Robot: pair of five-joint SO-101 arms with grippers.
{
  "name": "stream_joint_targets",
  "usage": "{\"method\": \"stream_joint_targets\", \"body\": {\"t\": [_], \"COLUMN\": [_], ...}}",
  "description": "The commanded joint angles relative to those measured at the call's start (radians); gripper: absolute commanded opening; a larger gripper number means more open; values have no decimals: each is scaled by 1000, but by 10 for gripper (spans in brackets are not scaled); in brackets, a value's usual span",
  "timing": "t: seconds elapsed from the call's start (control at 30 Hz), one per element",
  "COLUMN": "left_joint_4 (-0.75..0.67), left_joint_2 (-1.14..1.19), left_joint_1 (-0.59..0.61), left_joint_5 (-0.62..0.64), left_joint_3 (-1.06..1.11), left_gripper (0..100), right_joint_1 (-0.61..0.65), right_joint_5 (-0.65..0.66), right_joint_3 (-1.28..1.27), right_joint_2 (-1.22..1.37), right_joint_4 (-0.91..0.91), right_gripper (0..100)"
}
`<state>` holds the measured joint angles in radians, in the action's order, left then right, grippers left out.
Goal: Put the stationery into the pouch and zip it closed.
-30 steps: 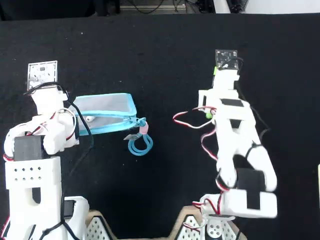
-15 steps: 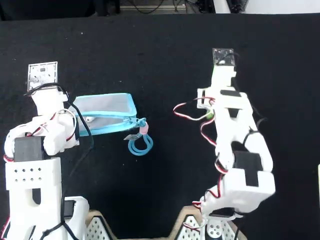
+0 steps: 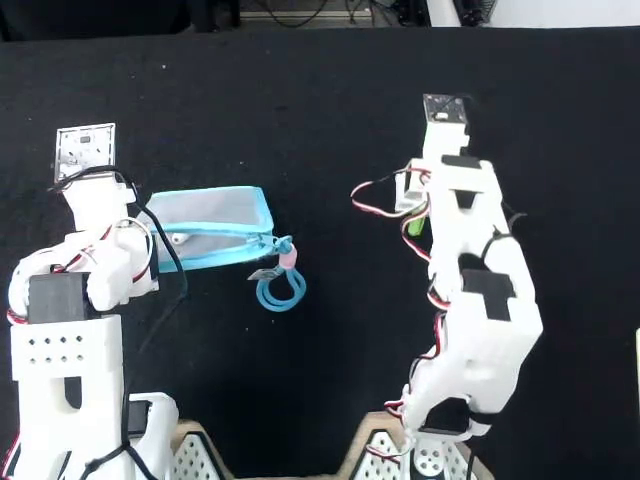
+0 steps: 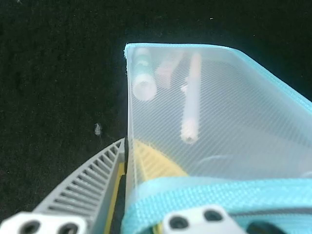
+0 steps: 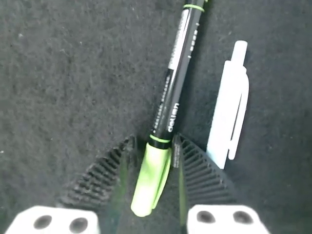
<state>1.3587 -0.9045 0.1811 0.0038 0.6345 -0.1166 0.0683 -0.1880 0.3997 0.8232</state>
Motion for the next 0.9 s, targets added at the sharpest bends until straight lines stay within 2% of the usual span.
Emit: {"method": "stream_joint_targets", "body": {"t": [0.0,0.03,0.23,0.43,0.67,0.87], "left_joint_4": [-6,-6,-6,-6,-6,-6], "left_joint_2": [2,2,2,2,2,2], "left_joint_1": [12,12,12,12,8,5], "left_joint_5": [11,11,11,11,11,11], "left_joint_3": [1,1,1,1,-2,1], "left_gripper": [30,30,30,30,30,30], "right_joint_1": [-11,-11,0,121,244,190], "right_joint_5": [0,0,2,2,155,256], "right_joint_3": [97,99,94,51,-315,-532], "right_joint_2": [13,16,-2,-125,-361,-559], "right_joint_4": [104,112,147,338,241,239], "right_gripper": [38,4,10,10,10,11]}}
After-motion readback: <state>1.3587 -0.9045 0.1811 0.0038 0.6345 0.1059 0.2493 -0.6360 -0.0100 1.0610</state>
